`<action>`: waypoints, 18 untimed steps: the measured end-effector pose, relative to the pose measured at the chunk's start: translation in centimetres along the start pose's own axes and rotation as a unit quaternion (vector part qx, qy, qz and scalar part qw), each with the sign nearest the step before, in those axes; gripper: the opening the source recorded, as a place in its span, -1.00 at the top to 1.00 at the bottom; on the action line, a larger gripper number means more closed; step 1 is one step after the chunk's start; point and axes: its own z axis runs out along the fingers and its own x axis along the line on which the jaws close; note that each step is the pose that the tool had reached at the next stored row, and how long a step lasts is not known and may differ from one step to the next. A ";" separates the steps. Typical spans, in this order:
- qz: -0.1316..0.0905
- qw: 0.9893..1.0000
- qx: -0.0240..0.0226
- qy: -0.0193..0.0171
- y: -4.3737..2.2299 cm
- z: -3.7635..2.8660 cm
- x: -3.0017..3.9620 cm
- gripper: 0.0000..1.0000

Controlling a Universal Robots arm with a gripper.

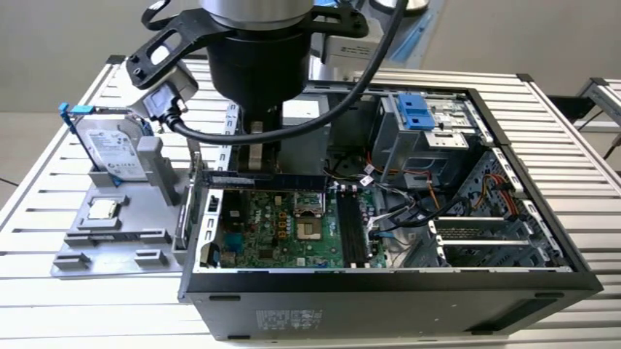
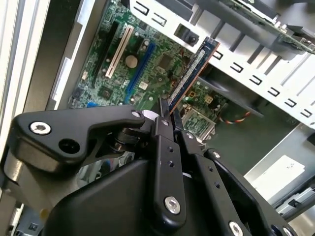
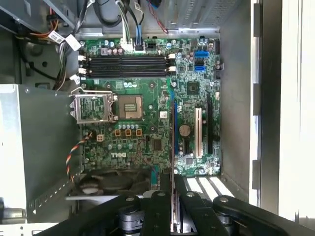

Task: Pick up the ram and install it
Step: 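Pick up the ram and move it above insertion slot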

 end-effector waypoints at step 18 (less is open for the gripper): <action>-0.006 1.000 0.000 0.000 4.84 0.24 0.22 1.00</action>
